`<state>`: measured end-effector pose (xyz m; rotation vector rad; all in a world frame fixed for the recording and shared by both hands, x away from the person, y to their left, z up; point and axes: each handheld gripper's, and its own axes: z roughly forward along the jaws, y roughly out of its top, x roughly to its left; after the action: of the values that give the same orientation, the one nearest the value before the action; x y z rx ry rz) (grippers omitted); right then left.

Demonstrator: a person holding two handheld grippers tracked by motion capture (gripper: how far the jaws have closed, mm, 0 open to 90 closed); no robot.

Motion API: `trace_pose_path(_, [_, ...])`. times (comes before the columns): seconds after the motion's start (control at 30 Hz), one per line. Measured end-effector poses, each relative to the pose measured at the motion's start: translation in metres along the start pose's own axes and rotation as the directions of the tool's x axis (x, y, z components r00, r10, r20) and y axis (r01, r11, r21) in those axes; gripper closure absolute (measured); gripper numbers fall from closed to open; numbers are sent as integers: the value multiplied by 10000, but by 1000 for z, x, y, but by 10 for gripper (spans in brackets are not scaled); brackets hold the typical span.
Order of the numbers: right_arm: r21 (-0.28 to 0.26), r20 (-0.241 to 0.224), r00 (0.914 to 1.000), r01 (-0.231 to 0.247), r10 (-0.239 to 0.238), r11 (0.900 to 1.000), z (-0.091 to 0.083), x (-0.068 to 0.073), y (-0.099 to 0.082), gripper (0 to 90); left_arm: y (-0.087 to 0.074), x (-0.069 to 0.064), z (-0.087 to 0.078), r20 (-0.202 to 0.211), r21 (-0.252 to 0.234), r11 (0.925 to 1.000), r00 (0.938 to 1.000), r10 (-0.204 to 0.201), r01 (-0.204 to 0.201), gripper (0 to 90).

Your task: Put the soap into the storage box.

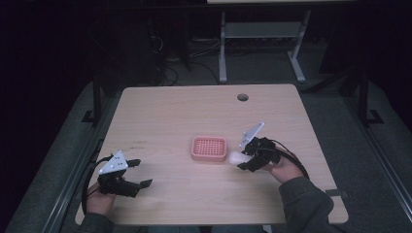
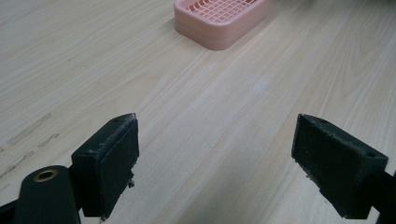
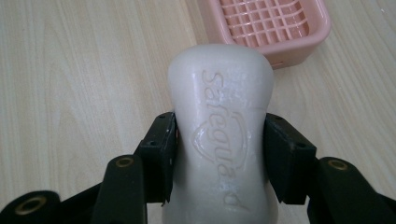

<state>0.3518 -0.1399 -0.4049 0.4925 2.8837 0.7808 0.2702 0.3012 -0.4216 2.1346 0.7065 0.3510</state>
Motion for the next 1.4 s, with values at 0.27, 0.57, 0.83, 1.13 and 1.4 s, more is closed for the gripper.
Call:
trace_pose_path(0.27, [77, -44, 9998, 190, -190, 9998, 3, -3, 11, 483, 0, 0, -1, -10, -6, 10000, 10000, -34, 34, 148])
trace_pose_path(0.57, [119, -130, 9995, 298, -296, 9995, 5, -6, 23, 483, 0, 0, -1, -29, -103, 9999, 10000, -92, 92, 148])
trace_pose_path(0.83, [35, -192, 9992, 359, -359, 9993, 8, -11, 31, 483, 0, 1, -1, -36, -110, 9999, 10000, -67, 66, 148])
trace_pose_path(1.13, [118, -288, 9987, 421, -417, 9990, 12, -15, 39, 483, 0, 1, -1, -37, -110, 9999, 10000, -48, 47, 148])
trace_pose_path(1.4, [-36, -412, 9982, 424, -425, 9991, 15, -19, 47, 484, 0, 1, -1, -35, -151, 9999, 10000, -53, 53, 148])
